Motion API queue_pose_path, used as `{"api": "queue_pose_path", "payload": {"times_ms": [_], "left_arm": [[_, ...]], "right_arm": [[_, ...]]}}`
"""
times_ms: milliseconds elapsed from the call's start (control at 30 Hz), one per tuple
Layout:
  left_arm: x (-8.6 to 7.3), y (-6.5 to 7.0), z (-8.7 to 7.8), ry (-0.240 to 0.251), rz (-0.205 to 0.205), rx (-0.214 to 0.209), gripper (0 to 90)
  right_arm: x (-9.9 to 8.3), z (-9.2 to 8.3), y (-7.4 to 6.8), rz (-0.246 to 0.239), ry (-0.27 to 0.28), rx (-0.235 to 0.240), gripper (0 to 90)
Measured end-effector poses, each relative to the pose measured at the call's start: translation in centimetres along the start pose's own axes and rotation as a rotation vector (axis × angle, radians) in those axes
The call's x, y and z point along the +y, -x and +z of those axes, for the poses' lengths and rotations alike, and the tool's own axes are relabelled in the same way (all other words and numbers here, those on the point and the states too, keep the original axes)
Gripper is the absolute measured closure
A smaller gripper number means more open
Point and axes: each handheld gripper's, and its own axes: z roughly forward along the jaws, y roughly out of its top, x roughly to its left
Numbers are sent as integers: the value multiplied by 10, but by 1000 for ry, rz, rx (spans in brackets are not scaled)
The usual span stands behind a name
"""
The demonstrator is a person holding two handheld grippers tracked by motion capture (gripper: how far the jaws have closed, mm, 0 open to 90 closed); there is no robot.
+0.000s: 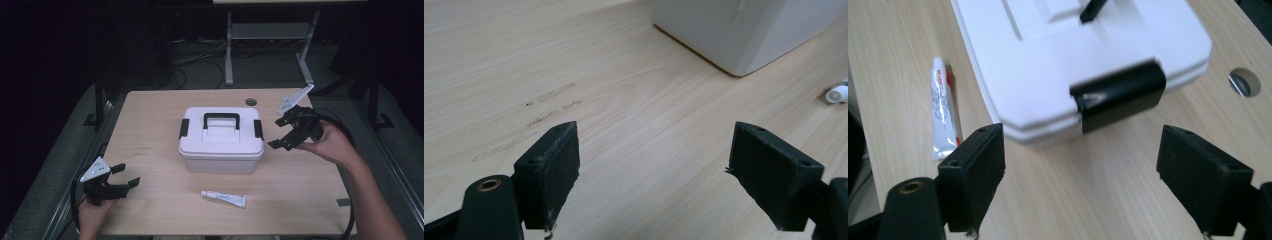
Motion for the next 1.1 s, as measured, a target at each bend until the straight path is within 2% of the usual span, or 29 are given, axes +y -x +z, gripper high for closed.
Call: {"api": "queue_pose_path", "payload": {"times_ms": [333,533,633,800,1000,1100], "left_arm": [[1,-2,3,-2,5,-12,196],[2,-1,5,-10,13,-10,196],[1,-3,2,-7,4,-8,196],[0,-6,-1,8,-8,-5,197],[0,-6,-2,6,-10,-3,197],[0,-7,-2,5,-7,-5,197]], "right_arm": [[42,11,13,-45,-35,41,189],[62,18,18,-66,-56,60,195],[70,23,21,-80,-69,72,201],[87,34,25,-104,-89,91,210],[107,54,28,-141,-129,117,228],[114,61,31,-145,-142,132,256]]}}
